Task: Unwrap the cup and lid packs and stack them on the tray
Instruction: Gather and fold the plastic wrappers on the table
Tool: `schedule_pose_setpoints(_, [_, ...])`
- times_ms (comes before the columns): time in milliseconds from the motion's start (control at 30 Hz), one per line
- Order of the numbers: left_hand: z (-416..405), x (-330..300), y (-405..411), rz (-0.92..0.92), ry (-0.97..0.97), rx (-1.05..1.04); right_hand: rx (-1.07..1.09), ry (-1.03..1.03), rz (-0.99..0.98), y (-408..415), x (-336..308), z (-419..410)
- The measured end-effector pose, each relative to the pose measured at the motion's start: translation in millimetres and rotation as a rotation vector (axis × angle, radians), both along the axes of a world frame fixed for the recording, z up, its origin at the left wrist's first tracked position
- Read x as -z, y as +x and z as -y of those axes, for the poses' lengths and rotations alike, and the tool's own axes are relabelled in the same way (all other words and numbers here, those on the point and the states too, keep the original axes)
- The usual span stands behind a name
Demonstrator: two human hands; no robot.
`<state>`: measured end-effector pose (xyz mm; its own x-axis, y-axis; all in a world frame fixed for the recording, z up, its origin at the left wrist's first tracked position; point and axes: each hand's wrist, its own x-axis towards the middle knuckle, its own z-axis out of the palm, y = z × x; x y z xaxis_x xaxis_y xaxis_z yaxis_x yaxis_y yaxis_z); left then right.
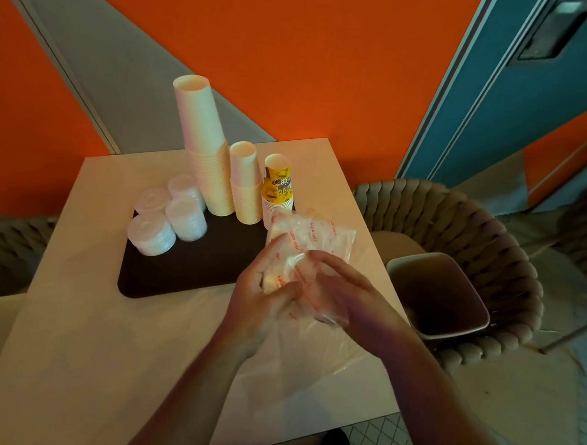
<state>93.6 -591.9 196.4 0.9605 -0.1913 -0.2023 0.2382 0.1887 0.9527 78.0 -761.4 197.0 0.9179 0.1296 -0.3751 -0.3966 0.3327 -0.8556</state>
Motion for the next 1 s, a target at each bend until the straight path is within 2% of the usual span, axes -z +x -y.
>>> schedule_pose_setpoints(100, [1,0,-3,-0.034,-0.071,0.015,-0.051,0.249,-0.085,0,7,6])
schedule_pose_setpoints(167, [-1,1,-5,-0.039,-0.068,0.048,-0.043,0.292,-0.077,1,12,9])
schedule_pose_setpoints(300, [-13,2,-3,-0.026,0.027,0.212,-0.033,0.157,-0.005,3,13,20])
schedule_pose_setpoints(400, [-18,-4,3,-0.035,0.118,0.341,-0.175,0.038,0.069,5,8,33])
schedule_pose_setpoints(500, [-16,-9,7,-0.039,0.175,0.366,-0.264,-0.137,0.144,7,2,40])
schedule_pose_setpoints(600, [-10,-8,8,-0.052,0.158,0.385,-0.292,-0.216,0.169,9,-4,47])
schedule_pose_setpoints(800, [1,2,9,-0.095,0.095,0.409,-0.477,-0.230,0.175,8,-6,72])
schedule_pose_setpoints(1000, [22,5,11,-0.092,0.038,0.460,-0.467,-0.201,0.148,10,-2,95])
